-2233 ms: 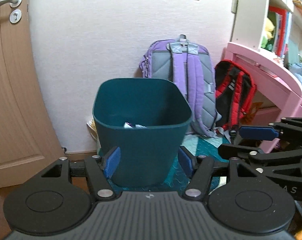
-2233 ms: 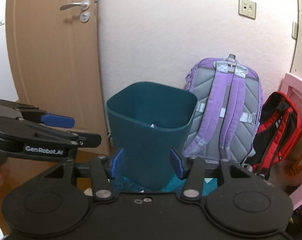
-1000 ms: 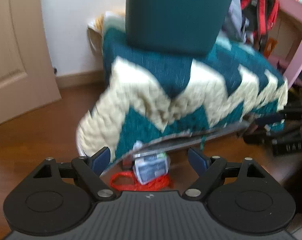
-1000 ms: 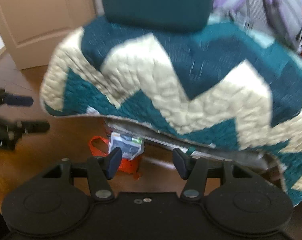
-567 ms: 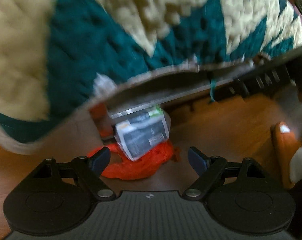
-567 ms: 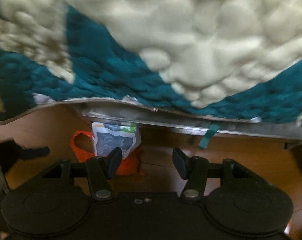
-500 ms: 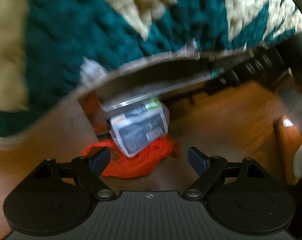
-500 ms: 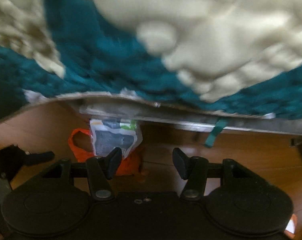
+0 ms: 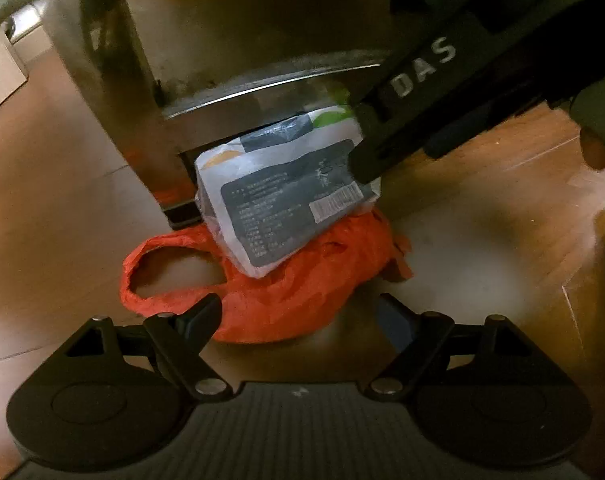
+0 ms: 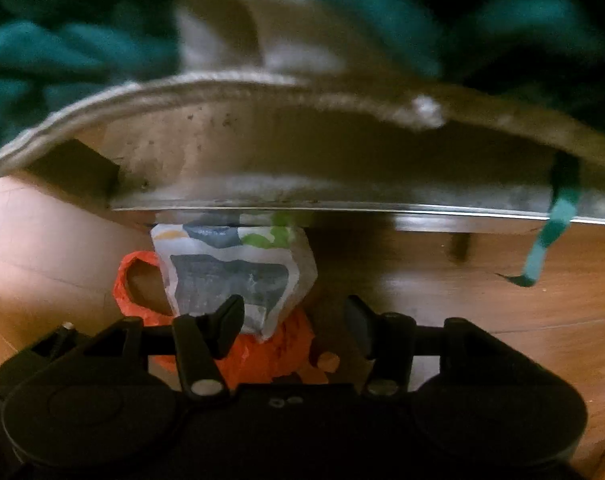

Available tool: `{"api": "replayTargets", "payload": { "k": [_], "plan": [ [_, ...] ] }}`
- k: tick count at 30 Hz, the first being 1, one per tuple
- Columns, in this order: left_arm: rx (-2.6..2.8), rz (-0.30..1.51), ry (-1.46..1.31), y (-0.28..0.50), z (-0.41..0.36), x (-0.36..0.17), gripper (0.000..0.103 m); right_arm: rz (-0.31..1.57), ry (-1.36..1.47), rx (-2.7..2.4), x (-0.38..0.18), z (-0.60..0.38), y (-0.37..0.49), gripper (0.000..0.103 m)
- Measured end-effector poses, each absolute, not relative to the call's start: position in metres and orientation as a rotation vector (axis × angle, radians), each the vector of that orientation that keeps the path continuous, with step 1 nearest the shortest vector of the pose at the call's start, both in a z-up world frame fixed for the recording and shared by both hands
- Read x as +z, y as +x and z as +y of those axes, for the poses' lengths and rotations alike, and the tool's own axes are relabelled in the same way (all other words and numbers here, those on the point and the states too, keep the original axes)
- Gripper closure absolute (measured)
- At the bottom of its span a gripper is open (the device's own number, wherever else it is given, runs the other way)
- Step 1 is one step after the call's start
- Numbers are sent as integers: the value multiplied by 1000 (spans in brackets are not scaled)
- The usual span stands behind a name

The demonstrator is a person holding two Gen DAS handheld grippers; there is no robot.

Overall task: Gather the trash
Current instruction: 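Grasp red plastic bag with left tool while right tool grasps white packet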

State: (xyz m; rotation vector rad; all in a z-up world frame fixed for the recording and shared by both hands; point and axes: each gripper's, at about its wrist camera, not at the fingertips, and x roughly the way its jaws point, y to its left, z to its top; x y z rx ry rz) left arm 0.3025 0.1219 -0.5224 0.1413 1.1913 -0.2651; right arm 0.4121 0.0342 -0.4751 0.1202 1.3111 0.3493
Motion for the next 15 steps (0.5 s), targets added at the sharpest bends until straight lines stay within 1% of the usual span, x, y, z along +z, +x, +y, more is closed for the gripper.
{"api": "replayTargets", "payload": {
  "k": [1, 3, 5, 7, 8, 9, 10, 11, 14, 15],
  "plan": [
    [-276, 1196, 139, 305, 121, -526, 25, 1315, 122, 345, -478, 35, 413, 50],
    [-293, 1208, 154, 308, 117, -532, 32, 1319, 136, 335, -484, 36, 416, 50],
    [-301, 1226, 176, 309, 115, -541, 36, 1315, 158, 320, -486, 35, 418, 51],
    [-305, 1253, 179, 312, 114, -548, 50, 1303, 176, 307, -487, 35, 419, 52],
    [-304, 1262, 181, 312, 114, -551, 53, 1301, 180, 293, -487, 34, 419, 53],
    [-298, 1269, 183, 313, 114, -554, 58, 1300, 197, 266, -487, 31, 420, 55],
    [-288, 1272, 186, 313, 115, -556, 63, 1299, 232, 245, -488, 27, 421, 63],
    [-285, 1274, 182, 313, 115, -556, 65, 1309, 263, 232, -488, 24, 422, 82],
    [-290, 1273, 158, 313, 117, -556, 73, 1323, 311, 235, -487, 18, 422, 95],
    [-293, 1274, 158, 312, 117, -557, 77, 1318, 307, 246, -486, 18, 421, 98]
  ]
}}
